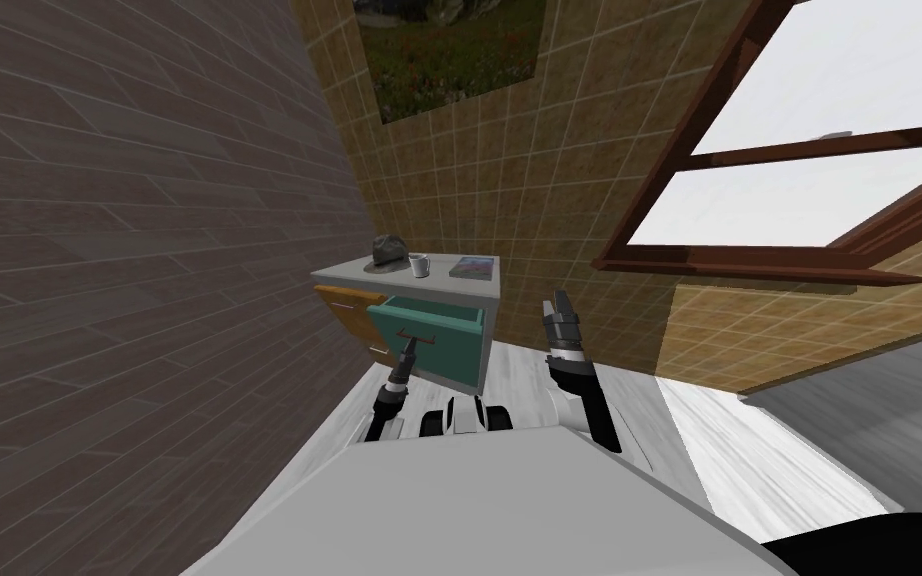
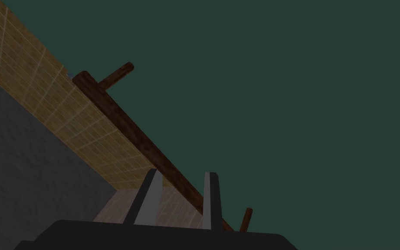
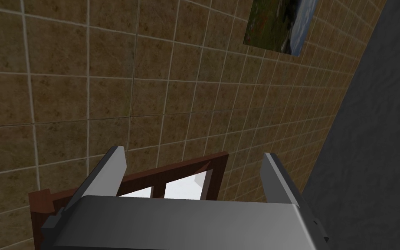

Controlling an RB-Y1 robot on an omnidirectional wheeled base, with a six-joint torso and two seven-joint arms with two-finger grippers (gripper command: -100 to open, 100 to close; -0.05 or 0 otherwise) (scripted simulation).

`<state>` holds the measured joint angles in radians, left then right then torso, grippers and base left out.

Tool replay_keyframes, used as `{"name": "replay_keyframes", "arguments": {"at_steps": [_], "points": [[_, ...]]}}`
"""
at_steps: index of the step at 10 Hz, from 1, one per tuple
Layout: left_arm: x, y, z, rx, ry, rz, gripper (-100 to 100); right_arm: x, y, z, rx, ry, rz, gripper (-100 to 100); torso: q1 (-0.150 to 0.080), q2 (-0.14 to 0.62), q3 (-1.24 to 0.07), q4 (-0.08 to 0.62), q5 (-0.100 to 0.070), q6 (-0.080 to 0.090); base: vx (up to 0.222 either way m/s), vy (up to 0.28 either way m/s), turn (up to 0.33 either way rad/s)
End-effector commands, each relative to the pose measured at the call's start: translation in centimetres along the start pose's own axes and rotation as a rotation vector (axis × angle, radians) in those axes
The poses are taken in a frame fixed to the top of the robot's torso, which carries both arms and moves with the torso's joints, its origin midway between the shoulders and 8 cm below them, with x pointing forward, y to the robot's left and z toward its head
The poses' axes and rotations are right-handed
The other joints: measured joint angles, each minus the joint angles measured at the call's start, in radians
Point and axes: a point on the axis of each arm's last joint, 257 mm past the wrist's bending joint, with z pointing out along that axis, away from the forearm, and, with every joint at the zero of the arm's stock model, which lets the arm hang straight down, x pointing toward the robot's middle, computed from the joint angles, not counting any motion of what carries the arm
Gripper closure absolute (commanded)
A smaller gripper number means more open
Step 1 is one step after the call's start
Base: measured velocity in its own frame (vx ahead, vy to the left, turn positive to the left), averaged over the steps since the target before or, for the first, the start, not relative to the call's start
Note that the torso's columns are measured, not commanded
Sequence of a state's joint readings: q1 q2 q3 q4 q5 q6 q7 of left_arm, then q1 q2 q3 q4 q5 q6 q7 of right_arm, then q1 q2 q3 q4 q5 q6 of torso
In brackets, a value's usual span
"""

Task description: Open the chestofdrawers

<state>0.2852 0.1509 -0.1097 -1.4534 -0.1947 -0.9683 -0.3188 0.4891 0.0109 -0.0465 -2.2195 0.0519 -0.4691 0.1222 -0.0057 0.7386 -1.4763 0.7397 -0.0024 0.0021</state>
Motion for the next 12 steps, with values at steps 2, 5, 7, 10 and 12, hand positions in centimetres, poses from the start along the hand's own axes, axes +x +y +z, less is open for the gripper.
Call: {"name": "replay_keyframes", "arguments": {"at_steps": [2, 5, 7, 10, 12], "points": [[-1.4, 0.7, 0.3, 0.0, -0.028, 0.006, 100, 0.0, 0.0, 0.0, 0.0, 0.0, 0.0, 0, -0.001, 0.002, 0.002, 0.0, 0.001, 0.001, -0.104, 0.008, -0.103], [-2.7, 1.7, 0.6, 0.002, -0.032, 0.042, 100, 0.0, 0.0, 0.0, 0.0, 0.0, 0.0, 0, -0.002, 0.003, 0.002, 0.001, 0.0, 0.0, -0.1, 0.001, -0.106], [-3.7, 2.4, 0.7, -0.005, -0.045, 0.052, 100, 0.0, 0.0, 0.0, 0.0, 0.0, 0.0, 0, -0.002, 0.004, 0.003, 0.002, -0.001, 0.0, -0.107, 0.003, -0.112], [-5.3, 3.5, 0.8, -0.026, -0.083, 0.047, 100, 0.0, 0.0, 0.0, 0.0, 0.0, 0.0, 0, -0.003, 0.005, 0.003, 0.002, -0.001, 0.002, -0.107, -0.005, -0.094], [-6.4, 4.2, 1.0, -0.036, -0.096, 0.061, 100, 0.0, 0.0, 0.0, 0.0, 0.0, 0.0, 0, -0.003, 0.004, 0.002, 0.002, -0.001, 0.003, -0.101, -0.001, -0.11]]}}
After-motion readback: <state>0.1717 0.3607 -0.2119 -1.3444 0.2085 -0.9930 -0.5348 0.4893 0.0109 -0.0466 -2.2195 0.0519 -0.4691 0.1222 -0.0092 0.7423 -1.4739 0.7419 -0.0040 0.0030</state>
